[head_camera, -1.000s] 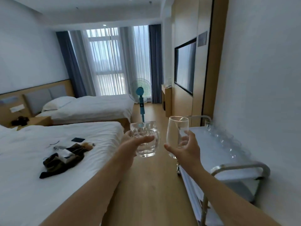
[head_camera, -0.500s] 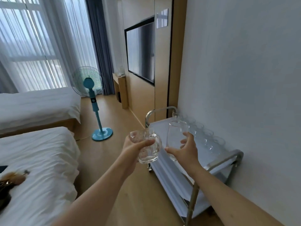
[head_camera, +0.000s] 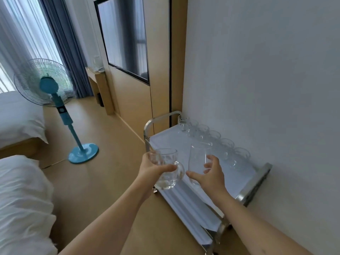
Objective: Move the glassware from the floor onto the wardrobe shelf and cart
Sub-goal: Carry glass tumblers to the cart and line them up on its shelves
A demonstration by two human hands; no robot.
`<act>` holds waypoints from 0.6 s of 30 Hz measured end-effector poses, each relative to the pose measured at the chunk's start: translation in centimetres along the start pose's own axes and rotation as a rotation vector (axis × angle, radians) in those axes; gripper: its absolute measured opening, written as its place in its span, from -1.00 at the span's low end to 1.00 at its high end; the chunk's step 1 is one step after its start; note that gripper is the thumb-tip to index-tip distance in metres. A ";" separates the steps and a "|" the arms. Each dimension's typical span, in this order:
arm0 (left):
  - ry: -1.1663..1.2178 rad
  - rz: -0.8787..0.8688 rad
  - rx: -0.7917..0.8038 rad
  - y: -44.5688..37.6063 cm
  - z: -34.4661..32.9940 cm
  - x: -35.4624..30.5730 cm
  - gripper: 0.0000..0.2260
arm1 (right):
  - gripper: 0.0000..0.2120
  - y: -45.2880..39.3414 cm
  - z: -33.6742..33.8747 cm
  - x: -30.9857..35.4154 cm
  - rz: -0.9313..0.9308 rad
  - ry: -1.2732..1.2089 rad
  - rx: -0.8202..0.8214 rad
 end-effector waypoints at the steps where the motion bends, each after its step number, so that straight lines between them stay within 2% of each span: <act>1: -0.033 0.007 0.000 -1.8 0.1 0.3 -0.34 | -0.12 -1.4 -0.6 -0.1 0.002 0.003 -0.008; 3: -0.105 0.006 0.013 -5.6 0.1 0.9 -0.17 | -0.11 -4.6 -2.0 -0.4 0.000 -0.006 -0.023; 5: -0.152 0.004 0.005 -9.5 -0.1 1.4 -0.10 | -0.11 -8.0 -3.5 -0.9 -0.014 -0.028 -0.016; 12: -0.338 0.077 -0.068 -23.0 -0.2 3.6 -0.05 | -0.11 -19.6 -8.2 -2.4 -0.097 -0.061 0.003; 18: -0.514 0.088 -0.070 -31.8 -0.3 4.8 -0.01 | -0.10 -26.0 -11.2 -4.2 -0.162 -0.057 0.016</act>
Point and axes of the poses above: each hand's wrist, its own y-axis away from the middle knuckle, its own z-axis out of the back of the hand, x = y × z, the point moved 5 cm from there along -y, towards the middle knuckle, and after that the axes turned 9 degrees about y, right-handed, at the moved point
